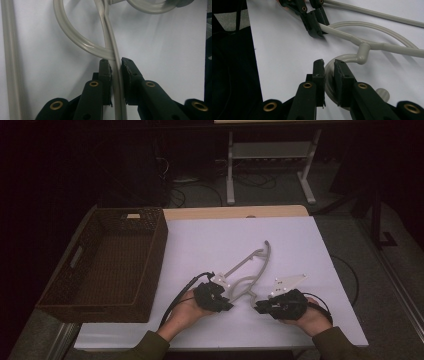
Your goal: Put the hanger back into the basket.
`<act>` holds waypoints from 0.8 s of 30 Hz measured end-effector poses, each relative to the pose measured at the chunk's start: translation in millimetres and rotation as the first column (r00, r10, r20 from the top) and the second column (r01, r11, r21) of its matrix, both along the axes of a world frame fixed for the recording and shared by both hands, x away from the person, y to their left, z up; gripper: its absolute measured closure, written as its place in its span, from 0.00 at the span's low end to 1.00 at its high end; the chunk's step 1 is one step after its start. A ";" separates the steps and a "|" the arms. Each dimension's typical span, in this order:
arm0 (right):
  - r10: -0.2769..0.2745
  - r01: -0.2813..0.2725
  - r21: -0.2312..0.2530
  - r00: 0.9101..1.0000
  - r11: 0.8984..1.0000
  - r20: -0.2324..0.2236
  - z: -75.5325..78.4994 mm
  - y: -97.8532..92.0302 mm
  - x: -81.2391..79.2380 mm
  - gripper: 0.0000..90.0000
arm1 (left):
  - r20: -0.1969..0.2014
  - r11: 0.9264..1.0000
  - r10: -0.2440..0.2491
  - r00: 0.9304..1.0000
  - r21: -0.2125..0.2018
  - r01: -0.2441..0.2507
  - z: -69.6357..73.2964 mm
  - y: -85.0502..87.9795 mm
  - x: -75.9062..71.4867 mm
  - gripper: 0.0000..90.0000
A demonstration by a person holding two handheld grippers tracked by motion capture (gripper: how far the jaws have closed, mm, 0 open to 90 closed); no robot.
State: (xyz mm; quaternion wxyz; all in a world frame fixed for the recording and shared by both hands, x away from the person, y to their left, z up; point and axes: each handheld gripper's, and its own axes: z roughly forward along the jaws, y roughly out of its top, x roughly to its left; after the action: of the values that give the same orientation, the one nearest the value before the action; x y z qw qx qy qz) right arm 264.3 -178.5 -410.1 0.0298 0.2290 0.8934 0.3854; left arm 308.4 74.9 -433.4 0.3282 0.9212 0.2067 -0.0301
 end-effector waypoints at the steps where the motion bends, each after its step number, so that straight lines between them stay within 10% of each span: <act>1: 0.003 -0.003 0.003 1.000 1.000 -0.002 0.0 -0.1 0.1 0.88 | -0.002 1.000 0.002 1.000 0.002 -0.002 0.2 0.2 0.3 0.88; 10: 0.001 -0.001 0.062 1.000 0.998 0.006 2.9 -4.7 0.1 0.71 | -0.004 1.000 0.012 1.000 0.026 -0.012 -1.7 1.2 1.5 0.91; 17: -0.082 0.077 0.115 0.996 0.990 0.034 6.2 -13.9 -0.5 0.35 | 0.003 0.999 0.018 1.000 0.027 -0.018 -1.2 1.5 0.8 0.91; 24: -0.169 0.159 0.150 0.984 0.976 0.058 7.3 -28.9 -2.8 0.21 | 0.002 1.000 0.027 1.000 0.013 -0.027 2.2 6.3 2.4 0.91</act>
State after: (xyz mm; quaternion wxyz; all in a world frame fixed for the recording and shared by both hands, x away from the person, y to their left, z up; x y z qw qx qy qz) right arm 261.6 -207.4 -402.8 0.0762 0.2897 0.8396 0.4531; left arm 310.8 81.2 -431.2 0.3226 0.9206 0.2189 -0.0236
